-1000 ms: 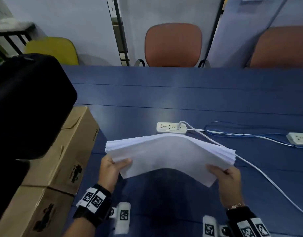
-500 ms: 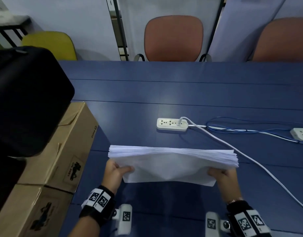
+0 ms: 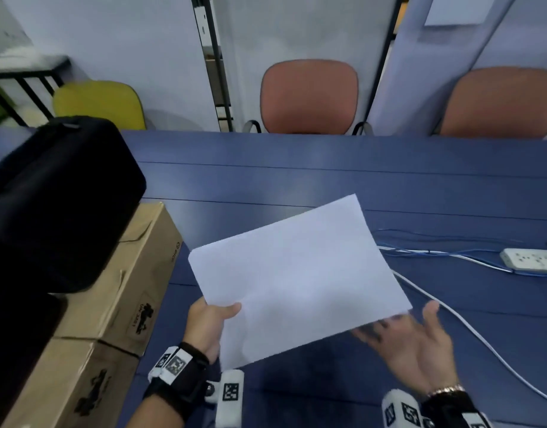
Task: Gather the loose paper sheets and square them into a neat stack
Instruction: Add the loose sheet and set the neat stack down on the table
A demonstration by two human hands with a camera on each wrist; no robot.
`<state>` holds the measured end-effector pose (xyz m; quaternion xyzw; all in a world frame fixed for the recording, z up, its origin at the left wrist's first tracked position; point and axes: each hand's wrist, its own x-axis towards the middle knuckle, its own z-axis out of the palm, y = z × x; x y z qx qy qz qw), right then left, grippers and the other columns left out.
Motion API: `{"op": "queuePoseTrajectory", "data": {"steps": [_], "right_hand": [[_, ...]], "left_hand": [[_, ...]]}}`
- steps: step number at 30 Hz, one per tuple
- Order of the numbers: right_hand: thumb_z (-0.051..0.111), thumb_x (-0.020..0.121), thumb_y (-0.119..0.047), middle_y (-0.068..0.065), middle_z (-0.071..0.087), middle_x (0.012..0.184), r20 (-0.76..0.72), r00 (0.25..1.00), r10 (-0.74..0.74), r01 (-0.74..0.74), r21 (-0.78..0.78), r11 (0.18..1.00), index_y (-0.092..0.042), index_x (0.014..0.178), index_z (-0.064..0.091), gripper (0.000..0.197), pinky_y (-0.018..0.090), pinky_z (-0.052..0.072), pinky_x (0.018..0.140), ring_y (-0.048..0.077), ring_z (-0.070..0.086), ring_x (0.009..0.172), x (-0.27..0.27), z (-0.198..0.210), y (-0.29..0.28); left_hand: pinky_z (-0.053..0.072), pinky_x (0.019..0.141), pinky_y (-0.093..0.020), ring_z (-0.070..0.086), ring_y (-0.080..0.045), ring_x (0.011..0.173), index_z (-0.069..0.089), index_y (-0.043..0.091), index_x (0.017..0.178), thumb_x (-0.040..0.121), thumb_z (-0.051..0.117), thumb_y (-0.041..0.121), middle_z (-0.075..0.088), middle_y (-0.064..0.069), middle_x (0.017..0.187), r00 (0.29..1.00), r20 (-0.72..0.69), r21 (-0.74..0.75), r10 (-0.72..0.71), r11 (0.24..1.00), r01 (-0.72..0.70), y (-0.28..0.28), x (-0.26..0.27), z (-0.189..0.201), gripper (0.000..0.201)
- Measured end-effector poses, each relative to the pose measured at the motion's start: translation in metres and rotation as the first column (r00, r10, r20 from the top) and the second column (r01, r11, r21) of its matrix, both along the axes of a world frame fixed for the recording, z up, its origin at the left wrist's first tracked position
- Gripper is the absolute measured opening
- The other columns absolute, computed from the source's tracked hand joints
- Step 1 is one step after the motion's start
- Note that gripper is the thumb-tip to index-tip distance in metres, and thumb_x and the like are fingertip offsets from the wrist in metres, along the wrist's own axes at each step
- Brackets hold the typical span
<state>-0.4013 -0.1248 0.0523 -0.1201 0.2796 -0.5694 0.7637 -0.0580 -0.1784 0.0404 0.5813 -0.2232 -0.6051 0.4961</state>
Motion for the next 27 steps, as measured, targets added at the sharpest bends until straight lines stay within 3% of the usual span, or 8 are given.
{"op": "queuePoseTrajectory", "data": {"steps": [3,5,7,10,13,19,23,27], "right_hand": [[0.069,0.077,-0.062,0.016,0.061,0.117,0.034,0.997,-0.068,0.069,-0.032,0.997,-0.017,0.129,0.052,0.071,0.056,0.042,0.098,0.035,0.058,0.104,0.047,0.024,0.005],[0.068,0.088,-0.032,0.010,0.067,0.109,-0.230,0.966,-0.119,0.112,-0.041,0.993,-0.014,0.124,0.057,0.042,0.039,0.050,0.075,0.022,0.064,0.085,0.077,0.038,0.002],[0.064,0.091,-0.005,0.009,0.073,0.106,-0.519,0.831,-0.200,0.204,-0.049,0.978,-0.012,0.118,0.060,0.029,0.034,0.050,0.065,0.021,0.068,0.082,0.094,0.044,-0.005],[0.060,0.088,0.011,0.005,0.074,0.106,-0.675,0.674,-0.301,0.322,-0.098,0.942,-0.016,0.110,0.062,0.035,0.032,0.054,0.078,0.022,0.069,0.097,0.104,0.041,-0.013],[0.059,0.086,0.016,0.001,0.073,0.108,-0.704,0.644,-0.298,0.315,-0.110,0.943,-0.020,0.105,0.063,0.040,0.027,0.053,0.080,0.015,0.069,0.097,0.098,0.039,-0.014],[0.060,0.081,0.021,0.005,0.078,0.097,-0.692,0.706,-0.151,0.194,-0.016,0.981,-0.005,0.105,0.064,0.035,0.023,0.059,0.066,0.016,0.075,0.084,0.061,0.024,-0.002],[0.063,0.080,0.021,0.013,0.077,0.103,-0.735,0.678,0.003,0.063,0.063,0.996,0.000,0.108,0.065,0.035,0.029,0.060,0.069,0.026,0.075,0.092,0.055,0.005,0.006],[0.060,0.083,0.019,0.013,0.077,0.105,-0.790,0.611,0.055,-0.034,0.044,0.998,-0.005,0.108,0.066,0.036,0.034,0.059,0.073,0.026,0.074,0.093,0.072,-0.002,0.009]], "left_hand": [[0.055,0.088,-0.044,0.071,-0.037,0.102,0.069,-0.002,0.114,0.081,0.064,-0.017,0.077,-0.015,0.110,0.994,-0.101,0.056,0.035,0.998,-0.029,0.016,-0.023,0.007,0.037],[0.055,0.090,-0.046,0.071,-0.039,0.103,0.068,-0.005,0.114,0.079,0.067,-0.014,0.076,-0.018,0.111,0.990,-0.126,0.109,0.068,0.993,-0.055,0.025,-0.036,0.004,0.036],[0.053,0.097,-0.050,0.071,-0.040,0.104,0.068,-0.007,0.114,0.074,0.072,-0.011,0.074,-0.020,0.114,0.987,-0.123,0.146,0.098,0.986,-0.080,0.032,-0.042,0.001,0.040],[0.050,0.101,-0.054,0.071,-0.040,0.105,0.069,-0.006,0.113,0.074,0.073,-0.011,0.074,-0.021,0.116,0.987,-0.150,0.164,0.058,0.986,-0.033,0.040,-0.041,0.005,0.040],[0.046,0.106,-0.054,0.067,-0.039,0.113,0.065,-0.001,0.124,0.077,0.073,-0.006,0.072,-0.019,0.122,0.963,-0.245,0.130,-0.113,0.980,0.148,0.055,-0.029,0.016,0.047],[0.032,0.114,-0.055,0.051,-0.041,0.133,0.061,0.004,0.131,0.087,0.055,0.062,0.064,-0.023,0.133,0.858,-0.509,0.147,0.062,0.989,0.016,0.064,0.035,0.023,0.073],[0.045,0.106,-0.049,0.063,-0.033,0.121,0.064,0.016,0.127,0.087,0.055,0.064,0.072,-0.011,0.124,0.951,-0.193,0.157,-0.240,0.950,0.271,0.050,0.037,0.027,0.063],[0.057,0.077,-0.034,0.073,-0.028,0.102,0.057,0.014,0.128,0.082,0.073,0.015,0.077,-0.009,0.111,0.907,0.112,0.113,-0.407,0.912,0.395,0.041,0.014,0.015,0.049]]}}
